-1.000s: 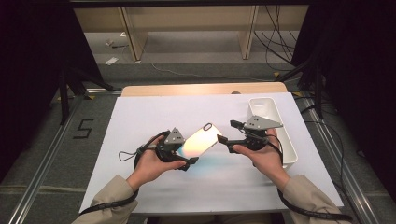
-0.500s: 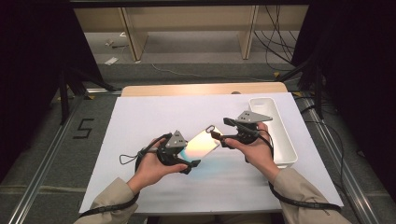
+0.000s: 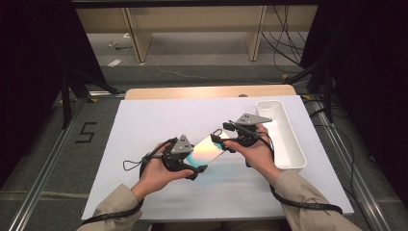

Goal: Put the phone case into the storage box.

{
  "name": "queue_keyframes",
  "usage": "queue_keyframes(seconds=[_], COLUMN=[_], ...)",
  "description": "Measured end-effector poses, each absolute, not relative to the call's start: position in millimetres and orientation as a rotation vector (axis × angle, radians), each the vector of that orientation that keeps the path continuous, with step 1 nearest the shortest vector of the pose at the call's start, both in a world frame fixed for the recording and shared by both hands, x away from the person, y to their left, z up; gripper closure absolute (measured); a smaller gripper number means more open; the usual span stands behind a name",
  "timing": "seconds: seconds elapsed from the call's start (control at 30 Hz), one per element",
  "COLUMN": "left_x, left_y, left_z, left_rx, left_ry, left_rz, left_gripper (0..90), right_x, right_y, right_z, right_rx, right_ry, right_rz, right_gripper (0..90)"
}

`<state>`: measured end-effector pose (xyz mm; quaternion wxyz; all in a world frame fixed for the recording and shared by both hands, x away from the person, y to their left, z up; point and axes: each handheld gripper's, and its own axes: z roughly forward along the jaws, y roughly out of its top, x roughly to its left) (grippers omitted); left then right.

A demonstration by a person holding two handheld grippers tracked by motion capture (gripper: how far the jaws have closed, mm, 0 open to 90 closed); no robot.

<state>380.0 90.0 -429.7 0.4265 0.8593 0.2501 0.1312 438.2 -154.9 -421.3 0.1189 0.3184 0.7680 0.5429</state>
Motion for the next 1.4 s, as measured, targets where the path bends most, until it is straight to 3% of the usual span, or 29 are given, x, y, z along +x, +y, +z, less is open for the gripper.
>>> queue_keyframes(seconds=[1.0, 1.4], left_x=[380.4, 380.0], left_y=[88.0, 85.7], left_z=[-435.1, -437.6], left_rx=[2.152, 2.195], left_ry=[0.599, 0.564], left_rz=[0.302, 0.427], left_gripper=[16.9, 16.8], right_x=[441.7, 436.7], right_y=[-155.3, -153.4], right_z=[-418.3, -409.1], right_rx=[1.125, 1.174], right_ry=[2.241, 2.200], right_rz=[1.728, 1.822], right_gripper=[61.7, 72.1])
